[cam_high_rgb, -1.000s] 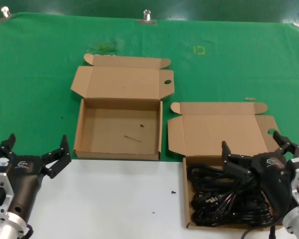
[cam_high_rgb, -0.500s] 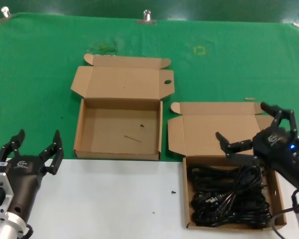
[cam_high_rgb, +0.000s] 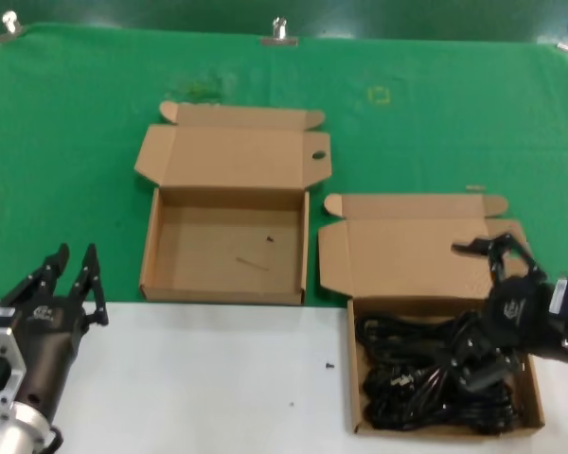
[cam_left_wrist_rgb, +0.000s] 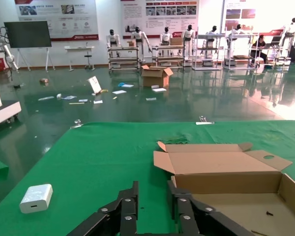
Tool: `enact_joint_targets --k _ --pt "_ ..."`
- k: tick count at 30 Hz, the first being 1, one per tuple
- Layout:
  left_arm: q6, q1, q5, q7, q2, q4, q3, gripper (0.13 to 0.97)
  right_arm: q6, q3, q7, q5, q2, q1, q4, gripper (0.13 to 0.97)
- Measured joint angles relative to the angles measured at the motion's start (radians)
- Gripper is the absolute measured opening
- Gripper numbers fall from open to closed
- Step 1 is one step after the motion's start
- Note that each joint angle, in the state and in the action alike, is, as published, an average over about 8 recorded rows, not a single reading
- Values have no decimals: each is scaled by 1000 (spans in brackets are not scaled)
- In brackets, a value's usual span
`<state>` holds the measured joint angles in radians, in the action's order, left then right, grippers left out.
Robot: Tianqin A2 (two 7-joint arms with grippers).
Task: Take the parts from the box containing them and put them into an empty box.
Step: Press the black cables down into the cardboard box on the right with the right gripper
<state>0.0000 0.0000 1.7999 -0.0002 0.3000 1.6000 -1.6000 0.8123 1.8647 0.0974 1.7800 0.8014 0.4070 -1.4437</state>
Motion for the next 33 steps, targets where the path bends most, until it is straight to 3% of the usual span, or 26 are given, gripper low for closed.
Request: enact_joint_targets --k 5,16,23,33 --pt "0 0 0 0 0 0 0 252 192 62 120 -20 27 105 72 966" --pt "0 0 0 0 0 0 0 162 530 210 400 -128 -4 371 268 966" --pt "0 0 0 0 0 0 0 148 595 275 604 -204 -47 443 378 966" --pt "0 0 0 0 0 0 0 139 585 302 709 -241 -154 509 548 966"
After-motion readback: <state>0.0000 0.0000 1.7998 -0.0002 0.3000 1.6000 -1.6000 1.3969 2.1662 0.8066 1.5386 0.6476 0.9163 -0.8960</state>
